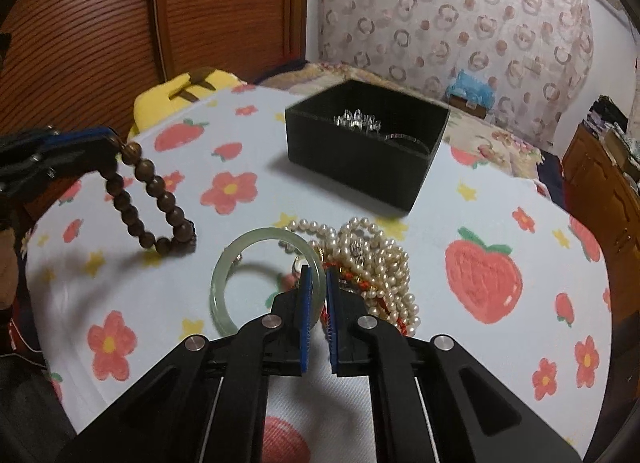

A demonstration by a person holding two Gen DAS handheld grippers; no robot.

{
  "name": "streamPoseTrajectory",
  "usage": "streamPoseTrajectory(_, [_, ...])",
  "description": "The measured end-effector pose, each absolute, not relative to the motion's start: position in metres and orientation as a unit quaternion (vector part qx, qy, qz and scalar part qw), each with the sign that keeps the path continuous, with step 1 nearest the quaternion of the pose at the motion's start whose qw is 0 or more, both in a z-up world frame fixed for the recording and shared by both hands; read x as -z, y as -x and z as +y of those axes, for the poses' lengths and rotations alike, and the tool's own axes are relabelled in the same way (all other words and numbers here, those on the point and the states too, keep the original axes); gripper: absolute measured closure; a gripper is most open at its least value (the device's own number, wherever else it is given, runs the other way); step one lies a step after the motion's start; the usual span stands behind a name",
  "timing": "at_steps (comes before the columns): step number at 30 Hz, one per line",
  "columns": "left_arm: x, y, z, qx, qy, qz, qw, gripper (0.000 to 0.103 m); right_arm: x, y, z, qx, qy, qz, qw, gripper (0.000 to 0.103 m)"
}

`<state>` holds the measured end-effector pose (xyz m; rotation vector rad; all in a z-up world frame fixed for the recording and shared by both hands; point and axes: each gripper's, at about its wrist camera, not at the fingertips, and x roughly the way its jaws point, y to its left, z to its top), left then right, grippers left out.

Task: Organize jewelry
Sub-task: 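Lift the wooden bead bracelet with the left tool toward the black box, then lower the bead bracelet into the box and open the left tool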

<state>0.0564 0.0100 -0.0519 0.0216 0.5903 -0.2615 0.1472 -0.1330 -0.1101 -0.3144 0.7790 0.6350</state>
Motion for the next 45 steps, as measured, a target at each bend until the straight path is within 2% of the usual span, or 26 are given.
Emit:
streamPoseTrajectory(12, [0.041,-0.068,0.013,0.127,-0.017,0.281,0.951,0.091,0.079,-0.162,-0.142,-0.288,0.142,0.338,0.885,0.095])
streamPoseTrajectory(28, [0.005,-0.125,-0.002,0.133,-0.037,0.259,0.956,0.091,0.051,-0.248,-0.146,-0.252,0.133,0.319,0.904,0.095])
streamPoseTrajectory(45, [-0.007,-0.203,-0.013,0.128,-0.055,0.265,0.954,0.091,0.079,-0.303,-0.120,-0.283,0.155,0.344,0.882,0.094])
